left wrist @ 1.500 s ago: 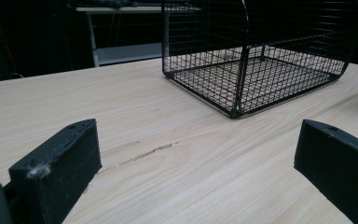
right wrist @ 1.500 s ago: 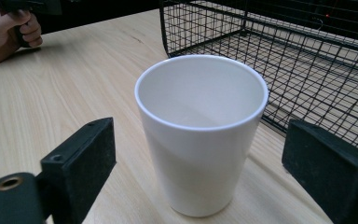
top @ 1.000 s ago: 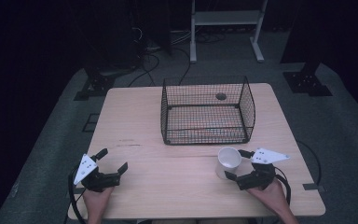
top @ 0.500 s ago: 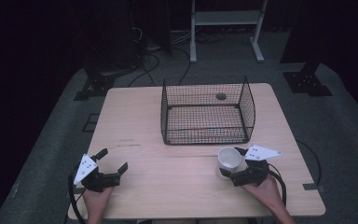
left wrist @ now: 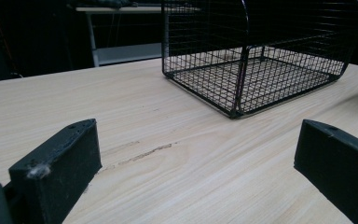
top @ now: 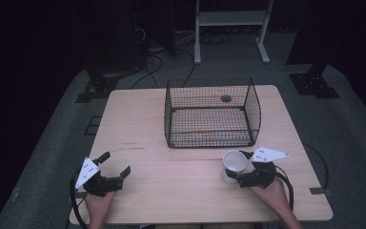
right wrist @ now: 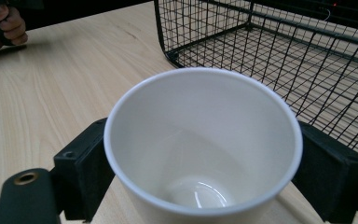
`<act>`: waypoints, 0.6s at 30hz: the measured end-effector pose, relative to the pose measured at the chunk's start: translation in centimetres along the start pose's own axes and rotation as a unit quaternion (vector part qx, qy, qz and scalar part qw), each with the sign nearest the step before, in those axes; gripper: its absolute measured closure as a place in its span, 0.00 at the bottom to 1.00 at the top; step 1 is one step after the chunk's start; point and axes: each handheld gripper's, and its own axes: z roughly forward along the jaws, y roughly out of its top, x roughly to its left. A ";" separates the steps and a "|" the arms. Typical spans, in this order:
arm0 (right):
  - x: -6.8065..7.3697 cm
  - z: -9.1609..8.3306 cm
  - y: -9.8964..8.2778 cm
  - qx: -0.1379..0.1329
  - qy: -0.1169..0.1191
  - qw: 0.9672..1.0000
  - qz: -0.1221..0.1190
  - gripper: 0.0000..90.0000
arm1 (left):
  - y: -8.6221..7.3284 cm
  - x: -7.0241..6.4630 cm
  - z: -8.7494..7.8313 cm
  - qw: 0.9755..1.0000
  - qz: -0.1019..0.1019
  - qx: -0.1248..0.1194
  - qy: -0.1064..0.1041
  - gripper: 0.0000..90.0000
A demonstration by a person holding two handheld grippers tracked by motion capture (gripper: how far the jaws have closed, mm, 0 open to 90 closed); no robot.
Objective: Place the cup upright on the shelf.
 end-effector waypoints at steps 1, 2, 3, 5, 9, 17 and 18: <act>0.0 -0.1 0.1 -0.001 0.000 1.000 0.000 0.16 | 0.0 0.0 0.0 1.000 0.000 0.000 0.000 0.00; 0.0 -0.2 0.2 -0.002 0.001 1.000 0.001 0.17 | 0.0 0.0 0.0 1.000 0.000 0.000 0.000 0.00; -0.1 -0.3 0.3 -0.003 0.006 1.000 0.001 0.20 | 0.0 0.0 0.0 1.000 0.000 0.000 0.000 0.00; -0.2 -0.4 0.3 -0.001 0.005 1.000 0.000 0.20 | 0.0 0.0 0.0 1.000 0.000 0.000 0.000 0.00; -0.3 -0.4 0.1 0.003 0.005 1.000 -0.001 0.21 | 0.0 0.0 0.0 1.000 0.001 0.000 0.000 0.00; 0.0 -0.4 0.4 0.006 0.003 1.000 -0.004 0.22 | 0.0 0.0 0.0 1.000 0.001 0.000 0.000 0.00; 0.0 -0.4 0.4 0.005 0.002 1.000 -0.003 0.22 | 0.0 0.0 0.0 1.000 0.001 0.000 0.000 0.00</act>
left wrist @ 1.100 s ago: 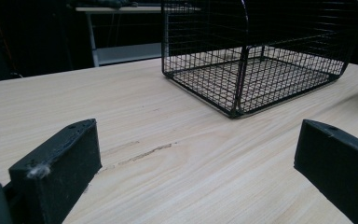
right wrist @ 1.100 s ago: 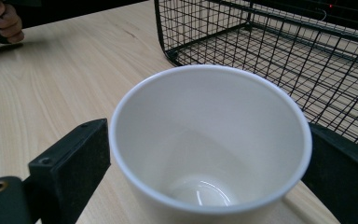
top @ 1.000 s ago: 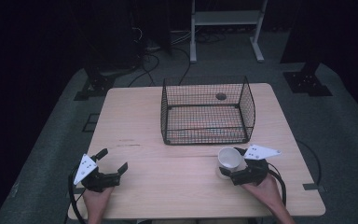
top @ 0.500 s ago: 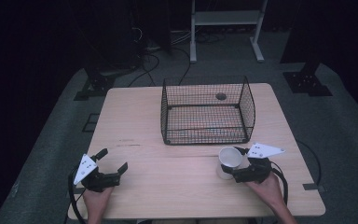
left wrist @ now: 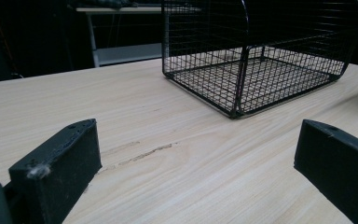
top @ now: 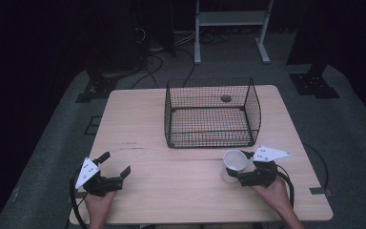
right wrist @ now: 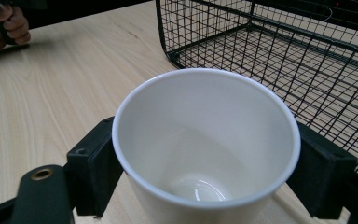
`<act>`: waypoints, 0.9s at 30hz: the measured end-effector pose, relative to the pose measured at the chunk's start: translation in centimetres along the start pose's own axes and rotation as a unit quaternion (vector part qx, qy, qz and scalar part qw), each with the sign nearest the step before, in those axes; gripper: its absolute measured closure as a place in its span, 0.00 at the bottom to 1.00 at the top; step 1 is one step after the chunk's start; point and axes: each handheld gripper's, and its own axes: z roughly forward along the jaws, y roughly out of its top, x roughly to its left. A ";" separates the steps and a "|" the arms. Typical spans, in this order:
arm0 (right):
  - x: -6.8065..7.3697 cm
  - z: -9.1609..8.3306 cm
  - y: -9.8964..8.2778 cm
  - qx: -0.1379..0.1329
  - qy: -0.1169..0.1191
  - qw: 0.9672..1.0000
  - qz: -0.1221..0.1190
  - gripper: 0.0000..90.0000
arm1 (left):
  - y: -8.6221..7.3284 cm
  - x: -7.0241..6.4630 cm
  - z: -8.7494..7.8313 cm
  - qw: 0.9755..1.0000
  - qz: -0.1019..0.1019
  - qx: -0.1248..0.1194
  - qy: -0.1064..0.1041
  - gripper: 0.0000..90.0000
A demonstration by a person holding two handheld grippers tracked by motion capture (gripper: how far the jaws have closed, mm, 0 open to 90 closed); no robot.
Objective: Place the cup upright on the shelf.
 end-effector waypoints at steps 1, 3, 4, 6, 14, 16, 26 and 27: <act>-0.1 -0.1 0.1 0.000 0.003 1.000 0.002 0.22 | 0.0 0.0 0.0 1.000 0.000 0.000 0.000 0.00; -0.2 -0.3 0.3 0.001 0.007 1.000 0.006 0.22 | 0.0 0.0 0.0 1.000 0.000 0.000 0.000 0.00; -0.2 -0.4 0.5 0.000 0.006 1.000 0.005 0.22 | 0.0 0.0 0.0 1.000 0.000 0.000 0.000 0.00; -0.3 -0.8 1.0 -0.001 0.010 1.000 0.005 0.22 | 0.0 0.0 0.0 1.000 0.000 0.000 -0.001 0.00; -1.4 -2.2 3.3 -0.006 0.030 0.999 0.012 0.22 | 0.0 -0.1 0.0 1.000 0.001 0.001 -0.001 0.00; -1.6 -2.5 3.9 -0.006 0.033 0.999 0.012 0.22 | 0.0 -0.1 0.0 1.000 0.001 0.001 0.000 0.00; -3.0 -3.1 7.4 -0.013 0.052 0.999 0.010 0.22 | 0.0 -0.1 0.0 1.000 0.001 0.002 -0.001 0.00; -3.2 -3.1 7.7 -0.013 0.053 0.998 0.011 0.22 | 0.0 -0.1 0.0 1.000 0.001 0.002 -0.001 0.00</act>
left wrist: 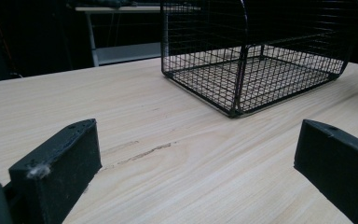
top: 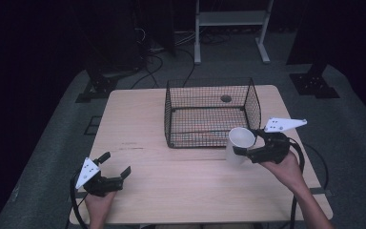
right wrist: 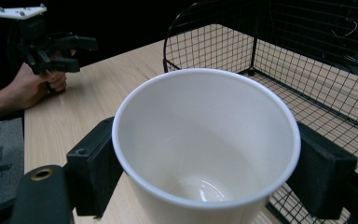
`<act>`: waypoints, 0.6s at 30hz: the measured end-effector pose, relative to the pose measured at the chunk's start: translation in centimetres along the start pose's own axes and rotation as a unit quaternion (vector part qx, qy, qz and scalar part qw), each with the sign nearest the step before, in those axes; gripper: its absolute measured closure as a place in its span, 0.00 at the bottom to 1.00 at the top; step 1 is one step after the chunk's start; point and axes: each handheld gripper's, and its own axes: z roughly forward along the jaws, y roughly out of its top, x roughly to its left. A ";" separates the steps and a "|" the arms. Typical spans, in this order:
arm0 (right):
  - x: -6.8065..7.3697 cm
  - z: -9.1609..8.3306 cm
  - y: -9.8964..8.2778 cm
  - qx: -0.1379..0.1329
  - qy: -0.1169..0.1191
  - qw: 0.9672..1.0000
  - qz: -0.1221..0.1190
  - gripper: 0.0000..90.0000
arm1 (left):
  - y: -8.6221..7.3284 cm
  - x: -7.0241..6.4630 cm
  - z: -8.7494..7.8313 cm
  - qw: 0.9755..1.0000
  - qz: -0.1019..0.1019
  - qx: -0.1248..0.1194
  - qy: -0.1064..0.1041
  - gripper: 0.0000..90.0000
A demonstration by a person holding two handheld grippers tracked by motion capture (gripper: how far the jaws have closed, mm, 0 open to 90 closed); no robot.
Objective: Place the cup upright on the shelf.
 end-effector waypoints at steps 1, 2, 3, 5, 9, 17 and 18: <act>-0.1 0.0 0.3 0.000 0.001 1.000 0.001 0.22 | 0.0 0.0 0.0 1.000 0.000 -0.001 0.000 0.00; -0.2 0.1 0.5 -0.001 0.003 1.000 0.002 0.22 | 0.0 0.0 0.0 1.000 0.000 -0.001 0.000 0.00; -0.3 0.1 0.7 -0.002 0.005 1.000 0.002 0.22 | 0.0 0.0 0.0 1.000 0.000 -0.001 0.000 0.00; -0.5 0.2 1.2 -0.001 0.007 1.000 -0.001 0.22 | 0.0 0.0 0.0 1.000 -0.001 -0.001 0.000 0.00; -0.8 0.4 2.1 -0.004 0.014 1.000 0.000 0.22 | 0.0 0.0 0.0 1.000 -0.001 -0.003 -0.001 0.00; -1.6 1.0 3.5 -0.002 0.023 1.000 -0.008 0.21 | 0.0 0.0 0.0 1.000 -0.002 -0.002 0.000 0.00; -1.8 1.1 3.7 -0.002 0.025 1.000 -0.008 0.21 | 0.0 0.0 0.0 1.000 -0.002 -0.002 0.001 0.00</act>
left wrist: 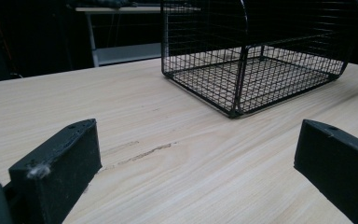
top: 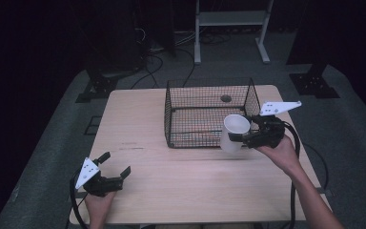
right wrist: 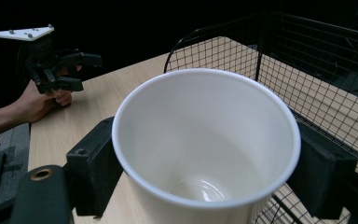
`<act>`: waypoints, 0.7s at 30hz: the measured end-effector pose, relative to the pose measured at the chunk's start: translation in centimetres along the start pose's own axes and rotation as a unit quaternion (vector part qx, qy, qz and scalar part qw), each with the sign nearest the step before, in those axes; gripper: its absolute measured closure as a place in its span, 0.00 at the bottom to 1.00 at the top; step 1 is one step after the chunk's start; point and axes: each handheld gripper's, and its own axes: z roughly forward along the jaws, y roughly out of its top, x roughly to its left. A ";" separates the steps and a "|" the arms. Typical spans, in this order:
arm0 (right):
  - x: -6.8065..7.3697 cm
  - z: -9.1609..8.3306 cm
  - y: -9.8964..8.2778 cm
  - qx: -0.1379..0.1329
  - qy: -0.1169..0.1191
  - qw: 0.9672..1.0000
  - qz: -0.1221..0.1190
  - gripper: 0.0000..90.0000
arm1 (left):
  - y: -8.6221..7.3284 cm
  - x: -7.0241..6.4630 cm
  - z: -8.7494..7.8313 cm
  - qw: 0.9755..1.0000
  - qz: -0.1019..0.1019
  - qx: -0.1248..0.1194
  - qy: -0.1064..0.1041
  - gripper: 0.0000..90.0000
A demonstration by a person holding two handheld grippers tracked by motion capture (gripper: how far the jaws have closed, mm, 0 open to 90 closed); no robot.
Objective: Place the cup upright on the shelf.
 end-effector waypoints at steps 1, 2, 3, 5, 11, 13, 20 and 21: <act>-0.1 0.1 0.2 0.000 0.003 1.000 0.000 0.21 | 0.0 0.0 0.0 1.000 0.000 0.000 0.000 0.00; -0.3 0.3 0.4 0.000 0.005 1.000 -0.002 0.21 | 0.0 0.0 0.0 1.000 -0.001 -0.001 0.000 0.00; -0.4 0.4 0.6 -0.002 0.007 1.000 -0.003 0.21 | 0.0 0.0 0.0 1.000 0.000 -0.001 0.000 0.00; -0.7 0.7 1.1 0.002 0.011 1.000 -0.006 0.21 | 0.0 0.0 0.0 1.000 0.000 -0.001 0.000 0.00; -1.2 1.8 2.5 0.013 0.017 1.000 -0.018 0.21 | 0.0 0.0 0.0 1.000 -0.001 -0.001 -0.001 0.00; -1.4 2.1 2.9 0.018 0.019 0.999 -0.020 0.21 | 0.0 0.0 0.0 1.000 -0.002 -0.002 -0.001 0.00; -2.1 2.9 3.8 0.019 0.027 0.999 -0.023 0.21 | 0.0 0.0 -0.1 1.000 -0.002 -0.003 -0.001 0.00; -2.2 2.9 3.9 0.018 0.029 0.999 -0.022 0.21 | 0.0 0.0 -0.1 1.000 -0.001 -0.003 -0.001 0.00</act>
